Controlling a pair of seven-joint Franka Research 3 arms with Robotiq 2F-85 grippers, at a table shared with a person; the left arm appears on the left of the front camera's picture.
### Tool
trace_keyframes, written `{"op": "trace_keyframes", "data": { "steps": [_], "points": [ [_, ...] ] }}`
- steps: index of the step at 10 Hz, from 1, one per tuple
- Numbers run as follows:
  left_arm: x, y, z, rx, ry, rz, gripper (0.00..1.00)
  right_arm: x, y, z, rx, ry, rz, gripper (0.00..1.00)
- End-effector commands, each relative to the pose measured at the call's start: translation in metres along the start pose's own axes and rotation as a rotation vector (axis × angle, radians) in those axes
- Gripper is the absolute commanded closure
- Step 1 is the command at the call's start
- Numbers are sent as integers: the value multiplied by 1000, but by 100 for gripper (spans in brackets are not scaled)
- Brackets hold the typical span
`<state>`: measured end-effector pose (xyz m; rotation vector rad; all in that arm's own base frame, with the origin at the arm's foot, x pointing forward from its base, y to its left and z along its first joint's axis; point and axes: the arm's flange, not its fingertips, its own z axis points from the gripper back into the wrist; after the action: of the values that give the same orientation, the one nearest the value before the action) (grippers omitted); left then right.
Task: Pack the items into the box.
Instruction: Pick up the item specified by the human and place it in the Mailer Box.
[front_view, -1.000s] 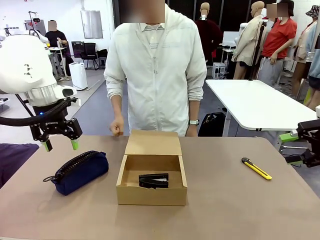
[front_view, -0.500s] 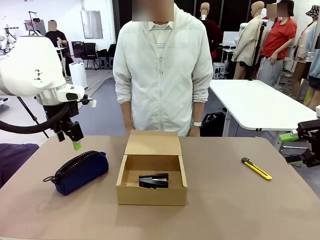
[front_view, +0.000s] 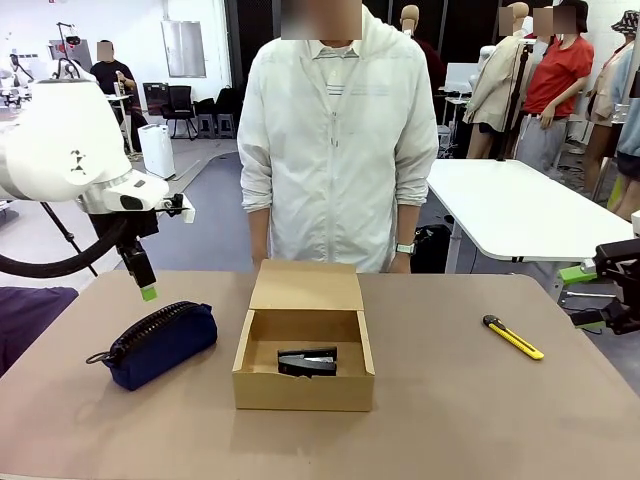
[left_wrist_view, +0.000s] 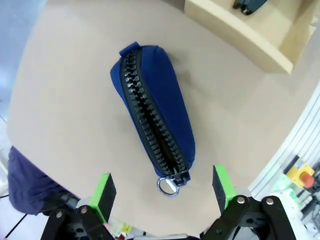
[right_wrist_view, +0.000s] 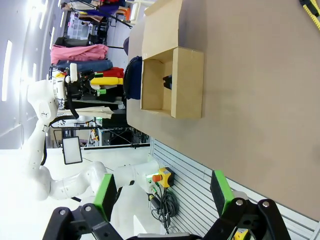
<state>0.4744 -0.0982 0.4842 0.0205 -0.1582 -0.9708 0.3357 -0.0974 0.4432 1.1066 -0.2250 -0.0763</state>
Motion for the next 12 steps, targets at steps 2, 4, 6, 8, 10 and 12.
{"op": "trace_keyframes", "data": {
  "steps": [2,4,6,8,10,12],
  "points": [
    [6,28,-29,-75,-13,10,0,1,3,4,-5,15,-10,0],
    [1,41,-70,-79,-91,37,0,1,3,4,-5,15,-10,0],
    [5,42,-102,-66,-134,40,0,1,3,4,-5,15,-10,0],
    [13,39,-135,-157,-66,32,0,1,3,4,-5,15,-10,0],
    [17,37,-166,-166,9,40,0,1,3,4,-5,15,-10,0],
    [18,38,-176,-186,25,49,0,1,3,4,-5,15,-10,0]
  ]
}}
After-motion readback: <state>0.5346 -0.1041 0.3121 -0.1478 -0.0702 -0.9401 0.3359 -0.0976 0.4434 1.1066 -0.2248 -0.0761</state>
